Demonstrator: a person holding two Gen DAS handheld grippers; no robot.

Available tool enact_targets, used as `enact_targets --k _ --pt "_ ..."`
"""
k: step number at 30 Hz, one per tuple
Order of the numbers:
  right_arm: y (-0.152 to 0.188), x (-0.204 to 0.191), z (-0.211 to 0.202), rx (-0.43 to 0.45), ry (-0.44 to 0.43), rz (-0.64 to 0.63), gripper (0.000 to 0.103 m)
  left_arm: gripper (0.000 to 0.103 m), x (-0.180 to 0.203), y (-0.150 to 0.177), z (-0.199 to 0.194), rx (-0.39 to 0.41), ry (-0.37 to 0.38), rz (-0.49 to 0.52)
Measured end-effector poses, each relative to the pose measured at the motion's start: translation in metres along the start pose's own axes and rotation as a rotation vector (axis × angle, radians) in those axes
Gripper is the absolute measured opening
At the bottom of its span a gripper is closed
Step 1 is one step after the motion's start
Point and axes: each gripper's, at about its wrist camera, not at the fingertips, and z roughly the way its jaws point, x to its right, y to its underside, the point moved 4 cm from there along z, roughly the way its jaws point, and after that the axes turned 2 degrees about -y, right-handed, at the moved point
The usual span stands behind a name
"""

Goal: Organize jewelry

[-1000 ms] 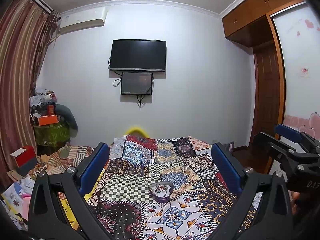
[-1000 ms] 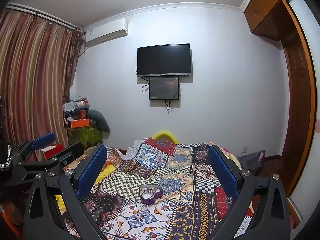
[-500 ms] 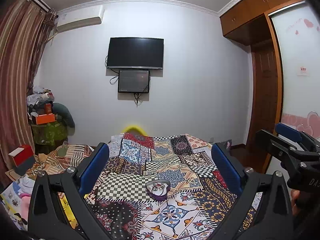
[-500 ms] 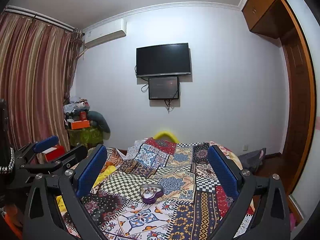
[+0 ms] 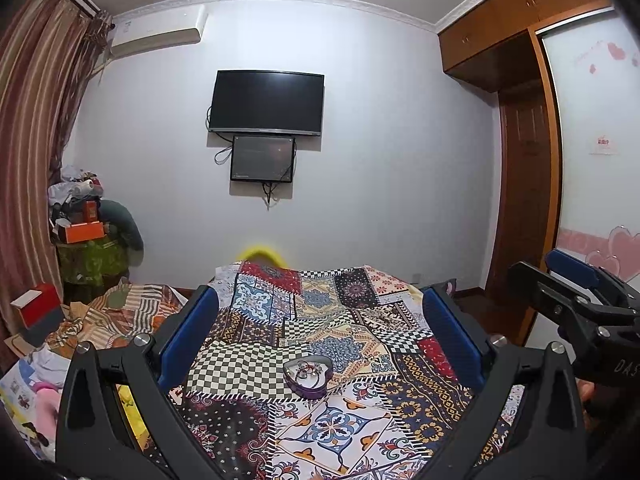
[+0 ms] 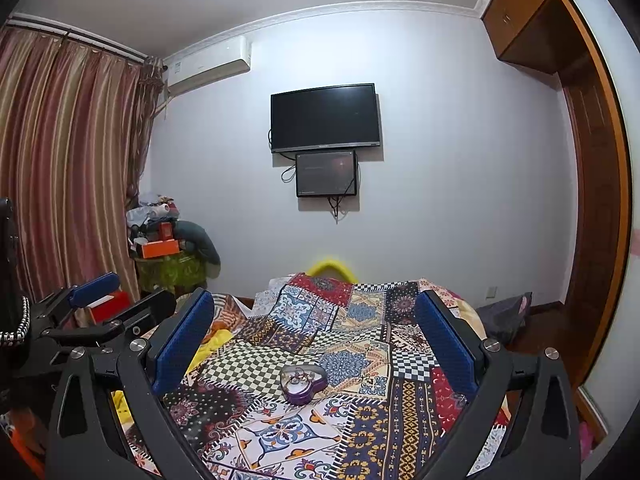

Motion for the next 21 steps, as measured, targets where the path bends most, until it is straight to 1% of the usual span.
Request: enact_targets --k 21 --pt "0.0033 -0.0005 0.0078 -0.024 -0.002 0.003 0.1 0.102 -0.0038 0.0066 0.0061 -0.017 0.011 -0.009"
